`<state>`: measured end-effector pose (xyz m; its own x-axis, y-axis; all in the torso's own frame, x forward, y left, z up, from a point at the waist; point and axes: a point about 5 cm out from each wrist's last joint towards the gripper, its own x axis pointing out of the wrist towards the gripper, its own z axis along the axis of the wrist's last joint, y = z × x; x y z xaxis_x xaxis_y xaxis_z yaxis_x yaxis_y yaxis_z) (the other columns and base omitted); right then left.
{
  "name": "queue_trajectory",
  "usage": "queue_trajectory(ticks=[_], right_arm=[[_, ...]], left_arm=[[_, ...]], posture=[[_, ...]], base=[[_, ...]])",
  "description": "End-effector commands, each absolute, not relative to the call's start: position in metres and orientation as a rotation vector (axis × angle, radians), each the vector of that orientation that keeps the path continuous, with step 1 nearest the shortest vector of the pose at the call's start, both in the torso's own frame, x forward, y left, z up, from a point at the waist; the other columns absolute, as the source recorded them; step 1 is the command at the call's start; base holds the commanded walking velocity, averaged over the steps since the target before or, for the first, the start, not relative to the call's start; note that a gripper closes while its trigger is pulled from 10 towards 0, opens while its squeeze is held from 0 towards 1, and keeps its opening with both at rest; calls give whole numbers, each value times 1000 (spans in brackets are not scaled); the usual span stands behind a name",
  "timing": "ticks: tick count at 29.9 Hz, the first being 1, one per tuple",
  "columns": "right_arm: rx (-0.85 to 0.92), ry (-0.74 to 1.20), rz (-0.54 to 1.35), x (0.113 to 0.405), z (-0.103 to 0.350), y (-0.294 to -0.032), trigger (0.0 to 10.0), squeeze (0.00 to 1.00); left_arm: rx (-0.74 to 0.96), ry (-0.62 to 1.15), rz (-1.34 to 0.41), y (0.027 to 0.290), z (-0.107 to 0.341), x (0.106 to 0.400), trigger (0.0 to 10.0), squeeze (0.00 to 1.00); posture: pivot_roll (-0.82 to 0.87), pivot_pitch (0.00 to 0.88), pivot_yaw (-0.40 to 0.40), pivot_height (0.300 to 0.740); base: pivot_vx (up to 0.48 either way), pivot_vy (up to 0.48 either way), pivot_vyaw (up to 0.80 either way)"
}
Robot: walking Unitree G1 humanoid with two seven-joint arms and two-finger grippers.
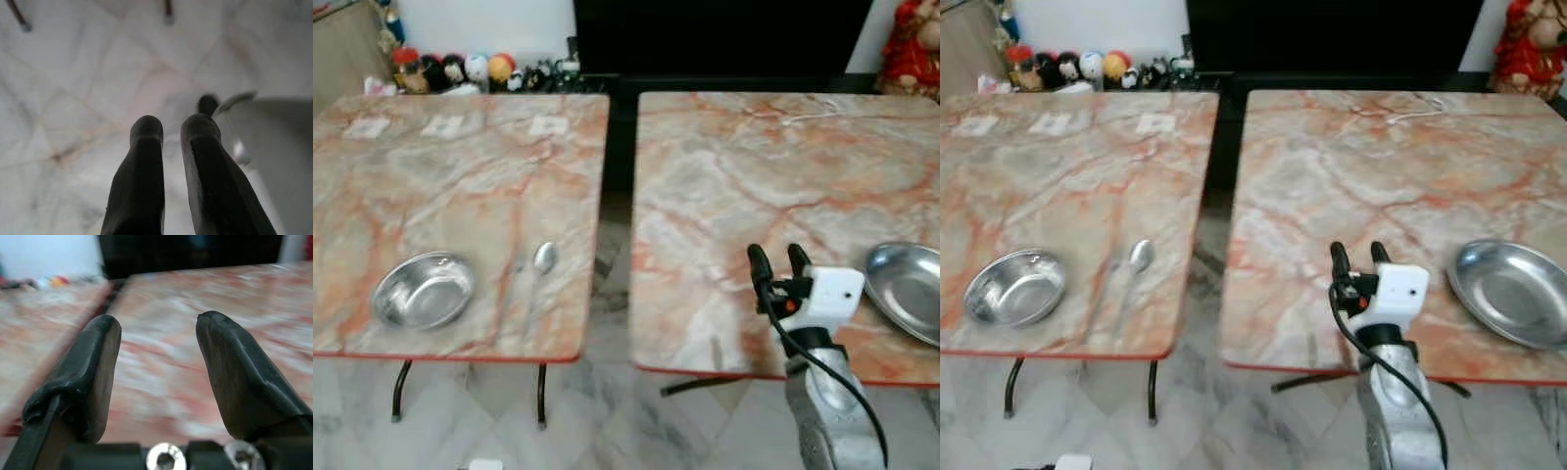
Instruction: Setting the table
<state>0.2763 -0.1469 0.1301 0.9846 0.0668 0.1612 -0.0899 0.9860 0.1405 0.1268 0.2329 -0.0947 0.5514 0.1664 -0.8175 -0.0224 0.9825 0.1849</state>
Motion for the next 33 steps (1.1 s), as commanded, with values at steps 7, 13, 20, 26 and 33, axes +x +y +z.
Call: queue_trajectory(ticks=[7, 13, 20, 26, 33], right_arm=[[151, -150, 58, 279, 128, -147, 10000, 0], [164, -152, 61, 280, 129, -143, 10000, 0], [180, -141, 57, 278, 126, -141, 10000, 0], [184, -136, 46, 277, 126, -141, 10000, 0], [201, -119, 34, 277, 123, -142, 10000, 0]], left_arm=[[150, 993, 115, 227, -97, 125, 10000, 0], [154, 988, 127, 238, -94, 128, 10000, 0], [146, 978, 143, 241, -92, 131, 10000, 0], [145, 973, 144, 244, -90, 133, 10000, 0], [153, 958, 138, 247, -89, 134, 10000, 0]], posture=[[-97, 10, 5, 740], [-99, 18, 5, 740], [-92, 51, 5, 740], [-92, 66, 9, 740], [-86, 75, 7, 740]], base=[[0, 480, 0], [0, 480, 0], [0, 480, 0], [0, 367, 0], [0, 36, 0]])
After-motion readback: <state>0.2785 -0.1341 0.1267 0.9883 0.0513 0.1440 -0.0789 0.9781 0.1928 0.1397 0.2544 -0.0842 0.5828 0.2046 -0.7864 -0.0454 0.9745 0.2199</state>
